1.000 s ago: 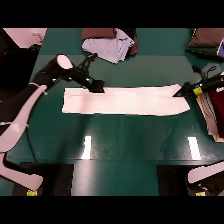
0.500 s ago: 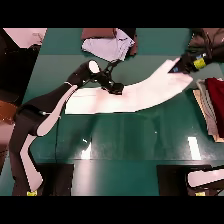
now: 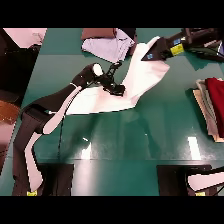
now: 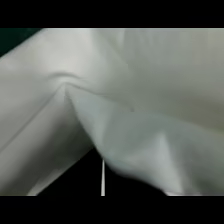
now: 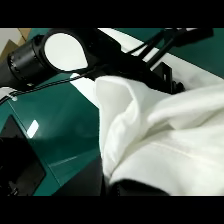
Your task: Fold the shirts.
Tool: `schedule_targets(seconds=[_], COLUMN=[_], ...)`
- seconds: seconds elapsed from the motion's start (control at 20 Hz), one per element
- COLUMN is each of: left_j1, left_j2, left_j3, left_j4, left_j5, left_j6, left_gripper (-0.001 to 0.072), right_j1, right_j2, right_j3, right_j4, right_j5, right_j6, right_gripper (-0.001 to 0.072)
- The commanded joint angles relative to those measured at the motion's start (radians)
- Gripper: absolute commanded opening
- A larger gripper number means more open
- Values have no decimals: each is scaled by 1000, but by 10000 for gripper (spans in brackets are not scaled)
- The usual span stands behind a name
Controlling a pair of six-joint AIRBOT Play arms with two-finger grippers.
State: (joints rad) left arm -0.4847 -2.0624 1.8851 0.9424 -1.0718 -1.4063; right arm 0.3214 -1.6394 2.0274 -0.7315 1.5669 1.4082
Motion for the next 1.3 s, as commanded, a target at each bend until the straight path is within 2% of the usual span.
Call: schedule_targets(seconds=[0.0,0.25,0.45,0.6,0.8,0.85,0.9,1.0,1.05,1.15,1.2,1.25], left_j1=[19,101,233,365,518,544,565,589,594,594,594,594], left_j2=[19,120,233,333,462,485,506,532,537,541,540,540], left_j3=[3,9,9,9,9,9,9,9,9,9,8,8], left_j4=[21,85,194,229,228,228,228,227,227,223,209,196], left_j5=[-44,-101,-215,-270,-274,-274,-275,-284,-292,-322,-338,-349], left_j6=[0,0,31,50,44,44,44,44,44,44,44,44], left_gripper=[25,24,24,25,26,25,25,26,26,25,25,25], right_j1=[47,78,148,268,468,509,535,560,560,528,500,459], right_j2=[-14,-67,-124,-198,-341,-379,-407,-418,-394,-292,-235,-174], right_j3=[-2,22,21,21,25,44,67,95,87,-5,-59,-116], right_j4=[48,50,56,61,65,78,102,160,160,98,40,-35], right_j5=[-67,-76,-128,-266,-591,-668,-730,-766,-724,-616,-557,-488], right_j6=[-72,-97,-148,-212,-317,-362,-369,-413,-448,-500,-483,-419], right_gripper=[18,17,17,18,32,157,317,474,503,484,423,421])
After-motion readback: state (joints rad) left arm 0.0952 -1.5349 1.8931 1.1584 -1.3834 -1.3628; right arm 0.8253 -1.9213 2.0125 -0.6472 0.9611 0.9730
